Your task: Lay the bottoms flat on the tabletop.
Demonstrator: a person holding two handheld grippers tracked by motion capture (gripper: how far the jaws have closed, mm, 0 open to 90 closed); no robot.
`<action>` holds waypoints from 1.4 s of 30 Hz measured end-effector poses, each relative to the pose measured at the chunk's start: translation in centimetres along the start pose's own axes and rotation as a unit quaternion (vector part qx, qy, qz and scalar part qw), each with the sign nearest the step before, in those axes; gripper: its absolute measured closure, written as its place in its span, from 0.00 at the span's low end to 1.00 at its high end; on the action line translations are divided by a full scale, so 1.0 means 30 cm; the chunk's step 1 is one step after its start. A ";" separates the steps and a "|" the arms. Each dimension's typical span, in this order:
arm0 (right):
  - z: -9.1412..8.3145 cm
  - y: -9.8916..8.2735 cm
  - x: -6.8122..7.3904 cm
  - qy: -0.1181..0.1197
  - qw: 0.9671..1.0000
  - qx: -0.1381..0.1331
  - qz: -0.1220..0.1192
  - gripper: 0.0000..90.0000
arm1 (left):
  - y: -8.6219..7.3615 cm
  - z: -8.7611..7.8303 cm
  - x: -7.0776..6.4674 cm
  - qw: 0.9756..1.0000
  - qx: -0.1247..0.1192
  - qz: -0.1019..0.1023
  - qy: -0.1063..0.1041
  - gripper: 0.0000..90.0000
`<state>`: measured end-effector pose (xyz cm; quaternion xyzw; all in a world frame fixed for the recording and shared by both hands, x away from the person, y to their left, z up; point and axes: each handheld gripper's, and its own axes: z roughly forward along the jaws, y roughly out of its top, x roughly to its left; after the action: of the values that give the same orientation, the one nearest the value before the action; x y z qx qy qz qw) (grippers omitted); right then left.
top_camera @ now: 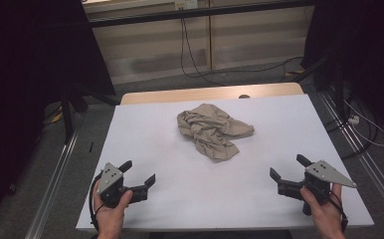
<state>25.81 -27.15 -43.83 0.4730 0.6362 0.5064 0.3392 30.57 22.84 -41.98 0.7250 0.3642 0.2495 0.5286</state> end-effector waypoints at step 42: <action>0.169 0.076 0.087 0.115 0.985 0.130 -0.015 0.10 | 0.039 0.161 -0.081 0.993 0.081 0.007 -0.081 0.09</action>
<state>30.17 -22.96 -42.80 0.4422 0.7386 0.4649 0.2070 33.01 17.88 -42.34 0.7856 0.3342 0.1635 0.4944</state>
